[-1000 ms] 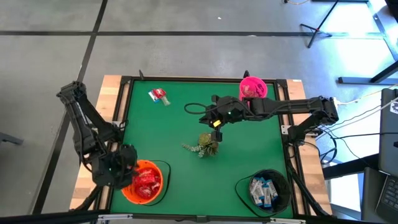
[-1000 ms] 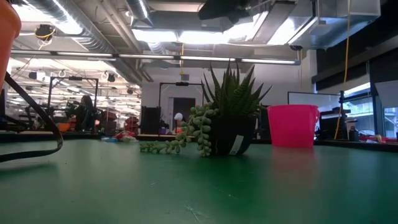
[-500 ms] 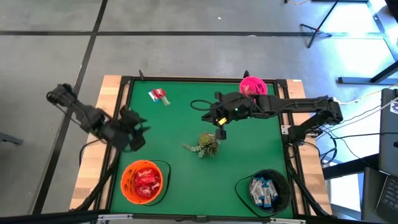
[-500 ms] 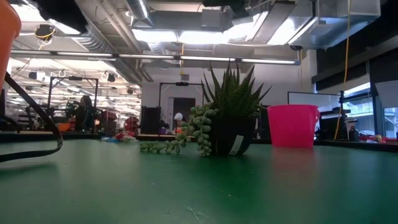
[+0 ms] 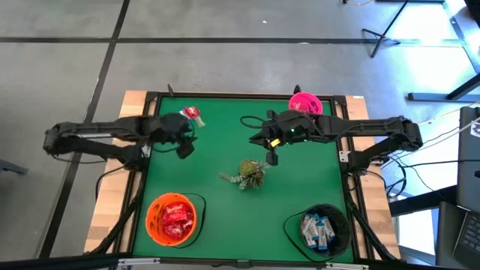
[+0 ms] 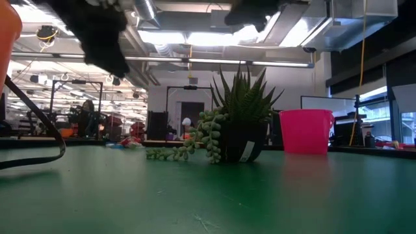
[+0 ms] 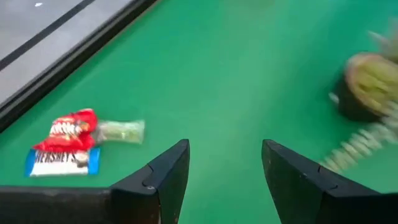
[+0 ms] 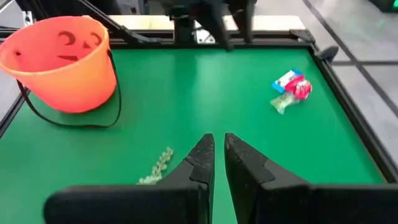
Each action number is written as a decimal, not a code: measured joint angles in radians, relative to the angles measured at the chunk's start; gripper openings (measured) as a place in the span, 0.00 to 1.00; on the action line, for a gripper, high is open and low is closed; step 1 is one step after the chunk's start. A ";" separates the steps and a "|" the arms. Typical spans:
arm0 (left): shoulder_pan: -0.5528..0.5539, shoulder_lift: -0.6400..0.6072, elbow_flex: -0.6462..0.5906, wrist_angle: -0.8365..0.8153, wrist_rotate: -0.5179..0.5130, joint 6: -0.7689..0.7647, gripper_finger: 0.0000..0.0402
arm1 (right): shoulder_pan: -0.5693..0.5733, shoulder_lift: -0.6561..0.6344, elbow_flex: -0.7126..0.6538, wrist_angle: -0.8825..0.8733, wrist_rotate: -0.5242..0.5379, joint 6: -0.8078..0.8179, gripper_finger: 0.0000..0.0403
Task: Sort candy
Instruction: Put the green gummy into the pink bucket
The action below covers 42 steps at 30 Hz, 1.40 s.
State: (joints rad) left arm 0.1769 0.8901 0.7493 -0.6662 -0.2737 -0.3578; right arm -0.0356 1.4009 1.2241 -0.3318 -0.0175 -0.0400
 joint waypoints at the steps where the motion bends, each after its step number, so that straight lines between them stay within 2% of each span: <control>1: 0.043 0.020 -0.008 0.030 0.022 0.023 0.47 | -0.005 -0.011 -0.017 0.007 0.003 0.007 0.09; 6: 0.227 0.173 -0.020 0.076 0.057 0.145 0.48 | -0.005 -0.046 -0.069 0.045 0.007 0.034 0.09; 11: 0.341 0.362 -0.020 0.153 0.106 0.242 0.48 | -0.004 -0.045 -0.085 0.049 0.001 0.043 0.09; 17: 0.388 0.541 0.014 0.185 0.111 0.264 0.48 | -0.004 -0.044 -0.102 0.043 0.000 0.079 0.09; 23: 0.406 0.686 0.099 0.187 0.092 0.285 0.48 | -0.004 -0.045 -0.102 0.043 -0.001 0.091 0.09; 26: 0.417 0.751 0.133 0.183 0.058 0.287 0.48 | -0.004 -0.044 -0.102 0.042 -0.001 0.099 0.09; 32: 0.434 0.821 0.156 0.152 0.057 0.257 0.46 | -0.003 -0.045 -0.102 0.028 -0.019 0.114 0.09; 37: 0.424 0.817 0.155 0.142 0.079 0.255 0.35 | -0.003 -0.044 -0.102 0.021 -0.020 0.117 0.09; 42: 0.405 0.804 0.153 0.129 0.086 0.263 0.12 | -0.003 -0.044 -0.102 0.022 -0.020 0.124 0.09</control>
State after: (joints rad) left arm 0.5815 1.6938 0.9023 -0.5369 -0.1878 -0.0948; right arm -0.0387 1.3567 1.1217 -0.3096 -0.0376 0.0836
